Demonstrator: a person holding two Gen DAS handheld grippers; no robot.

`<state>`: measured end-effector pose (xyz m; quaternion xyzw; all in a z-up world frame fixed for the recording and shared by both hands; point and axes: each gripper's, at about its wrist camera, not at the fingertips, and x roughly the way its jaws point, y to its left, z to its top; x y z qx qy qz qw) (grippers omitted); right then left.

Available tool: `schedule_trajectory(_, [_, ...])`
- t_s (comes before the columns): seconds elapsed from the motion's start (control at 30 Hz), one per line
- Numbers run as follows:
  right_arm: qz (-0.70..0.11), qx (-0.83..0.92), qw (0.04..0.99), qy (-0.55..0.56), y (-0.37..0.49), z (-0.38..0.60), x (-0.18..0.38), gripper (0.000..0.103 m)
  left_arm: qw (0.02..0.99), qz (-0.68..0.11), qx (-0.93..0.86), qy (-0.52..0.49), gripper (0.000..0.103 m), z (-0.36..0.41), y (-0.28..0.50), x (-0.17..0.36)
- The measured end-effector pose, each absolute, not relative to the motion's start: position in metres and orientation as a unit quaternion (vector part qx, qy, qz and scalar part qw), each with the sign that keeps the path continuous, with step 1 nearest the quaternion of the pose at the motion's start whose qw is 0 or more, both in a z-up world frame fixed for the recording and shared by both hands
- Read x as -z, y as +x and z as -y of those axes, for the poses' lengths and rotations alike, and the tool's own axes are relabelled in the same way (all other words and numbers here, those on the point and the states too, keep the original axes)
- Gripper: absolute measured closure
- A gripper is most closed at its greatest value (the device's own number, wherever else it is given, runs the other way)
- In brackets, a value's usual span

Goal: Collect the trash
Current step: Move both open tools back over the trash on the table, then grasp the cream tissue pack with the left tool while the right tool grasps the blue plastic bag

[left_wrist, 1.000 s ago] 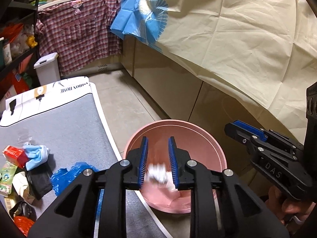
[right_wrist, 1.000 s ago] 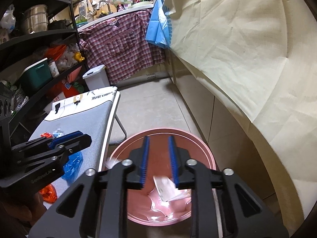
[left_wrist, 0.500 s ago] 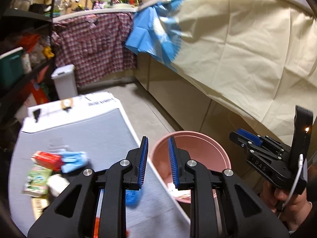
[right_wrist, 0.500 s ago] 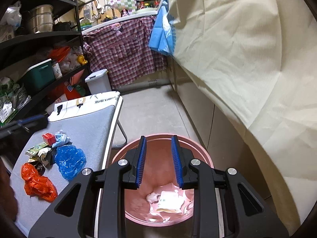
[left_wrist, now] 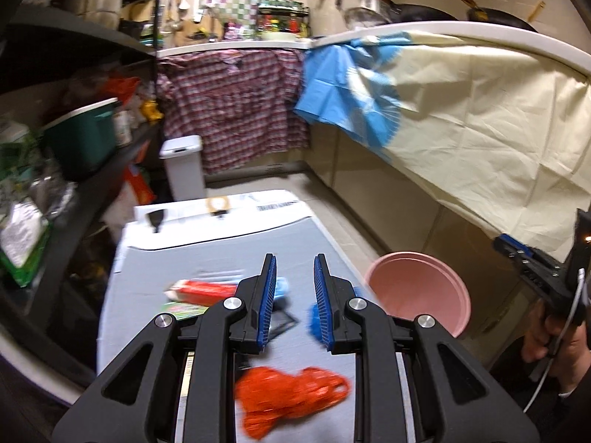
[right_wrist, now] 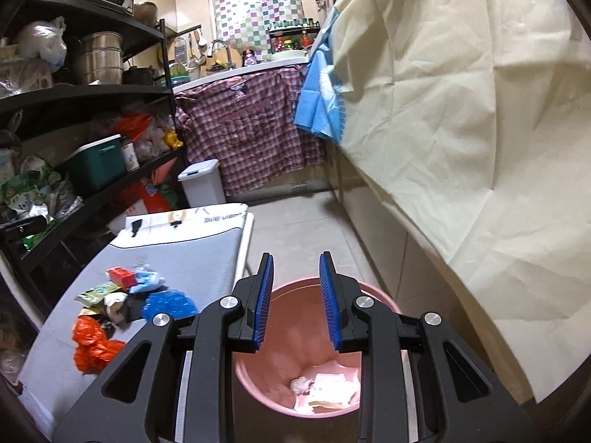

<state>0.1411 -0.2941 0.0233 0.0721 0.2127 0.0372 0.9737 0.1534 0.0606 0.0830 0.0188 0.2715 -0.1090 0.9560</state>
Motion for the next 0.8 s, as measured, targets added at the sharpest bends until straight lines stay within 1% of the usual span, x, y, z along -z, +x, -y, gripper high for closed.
schedule_trajectory(0.2, [-0.210,-0.069,0.973,0.066,0.140,0.266,-0.032,0.076,0.961,-0.270,0.061,-0.016,0.081,-0.112,0.151,-0.073])
schedule_trajectory(0.4, [-0.223,-0.119,0.967,0.039,0.150,0.213,-0.025,0.076,0.956,-0.289,0.021,-0.044,0.082,-0.150,0.149,-0.047])
schedule_trajectory(0.8, [-0.283,-0.168,0.943,0.051,0.188,0.149,0.016,0.076,0.939,-0.339,-0.001,-0.058,0.081,-0.172,0.156,0.007])
